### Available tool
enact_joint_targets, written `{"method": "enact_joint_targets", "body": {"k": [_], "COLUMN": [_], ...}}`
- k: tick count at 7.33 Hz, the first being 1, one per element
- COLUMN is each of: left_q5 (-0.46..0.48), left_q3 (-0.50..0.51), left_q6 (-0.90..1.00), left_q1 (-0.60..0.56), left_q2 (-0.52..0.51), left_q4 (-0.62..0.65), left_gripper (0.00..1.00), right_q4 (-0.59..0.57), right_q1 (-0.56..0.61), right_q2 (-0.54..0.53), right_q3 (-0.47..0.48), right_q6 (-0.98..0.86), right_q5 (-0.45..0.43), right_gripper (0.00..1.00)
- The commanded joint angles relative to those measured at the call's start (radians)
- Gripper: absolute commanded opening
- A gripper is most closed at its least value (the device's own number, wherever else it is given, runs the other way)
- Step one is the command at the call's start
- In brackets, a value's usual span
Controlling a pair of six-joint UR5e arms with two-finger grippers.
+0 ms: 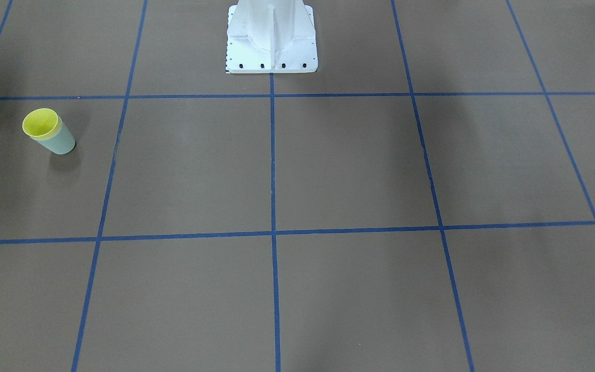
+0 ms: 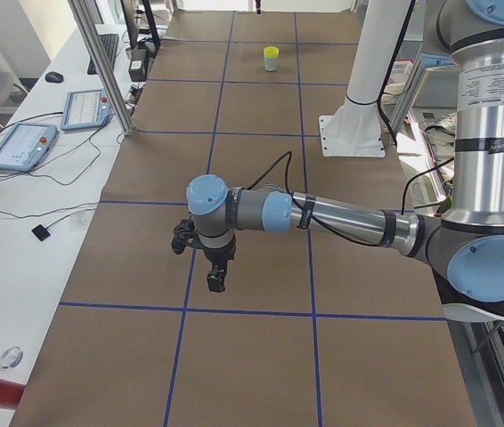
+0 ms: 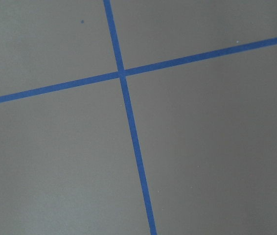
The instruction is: Transfer and stack yellow cup on green cup
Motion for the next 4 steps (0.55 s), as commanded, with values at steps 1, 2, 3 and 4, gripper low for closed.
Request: {"method": "enact_joint_targets", "body": {"k": [1,2,3,4], "left_q5": [0.000,0.000,0.000,0.001], "left_q3": [0.002,-0.001,0.000,0.000], "left_q6": [-0.011,-0.013,-0.014,-0.018], "left_q1": [-0.001,-0.001,-0.001,-0.001], "left_q2": [0.001,0.001,0.001,0.001], "left_q4": [-0.001,-0.001,-0.001,-0.001], "left_gripper": [1.00,1.00,1.00,1.00], "right_q4": [0.001,0.001,0.001,0.001], "right_q1": [0.001,0.001,0.001,0.001], "right_q2": [-0.006,-0.012,-0.011,-0.011], "right_q3": [0.006,0.007,0.007,0.007], "right_q6": [0.000,-0.002,-0.002,0.000], "right_q5": [-0.013,-0.013,-0.013,-0.011], "right_gripper": [1.00,1.00,1.00,1.00]}}
